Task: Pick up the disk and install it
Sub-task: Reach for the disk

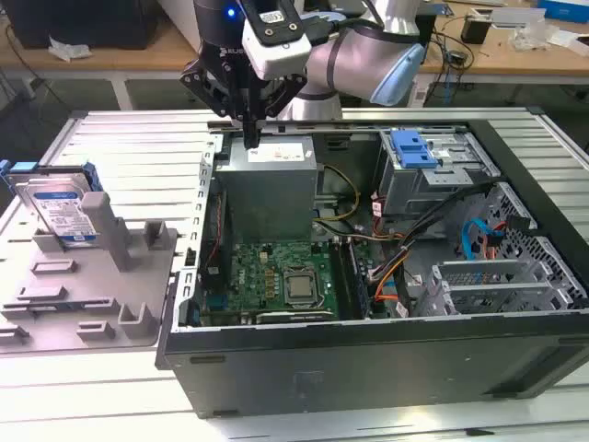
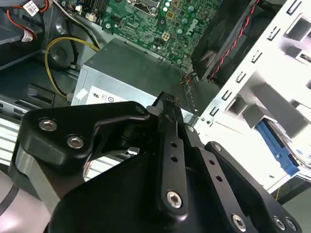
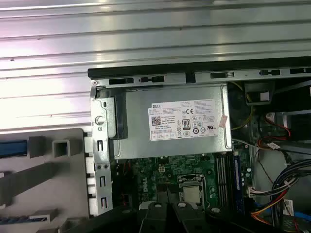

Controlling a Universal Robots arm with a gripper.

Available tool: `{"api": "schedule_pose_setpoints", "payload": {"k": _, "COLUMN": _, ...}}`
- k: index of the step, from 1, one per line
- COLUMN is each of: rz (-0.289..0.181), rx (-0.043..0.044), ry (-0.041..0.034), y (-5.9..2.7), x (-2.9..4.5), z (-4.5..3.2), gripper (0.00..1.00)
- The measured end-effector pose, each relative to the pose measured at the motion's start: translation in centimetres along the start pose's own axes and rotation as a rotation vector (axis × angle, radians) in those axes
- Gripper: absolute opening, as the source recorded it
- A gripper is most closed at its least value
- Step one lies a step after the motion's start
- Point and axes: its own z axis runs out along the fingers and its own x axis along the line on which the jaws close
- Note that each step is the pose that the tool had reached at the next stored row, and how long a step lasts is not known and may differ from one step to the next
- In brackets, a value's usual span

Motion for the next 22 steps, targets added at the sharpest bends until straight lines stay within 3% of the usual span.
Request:
{"api": "schedule_pose_setpoints", "payload": {"k": 13, "rz": 0.0, "rx": 0.0003, "ry": 0.0, "y": -0.01, "x": 0.23, "z": 0.0, "gripper": 0.11}}
{"api": "schedule_pose_setpoints", "payload": {"k": 16, "rz": 0.0, "rx": 0.0002, "ry": 0.0001, "y": -0.17, "x": 2.3, "z": -0.02, "gripper": 0.11}}
{"api": "schedule_pose_setpoints", "payload": {"k": 19, "rz": 0.0, "rx": 0.0001, "ry": 0.0, "y": -0.29, "x": 3.88, "z": 0.04, "gripper": 0.11}}
{"api": "schedule_pose_setpoints", "payload": {"k": 22, "rz": 0.0, "rx": 0.0001, "ry": 0.0, "y": -0.45, "x": 6.5, "z": 0.25, "gripper": 0.11}}
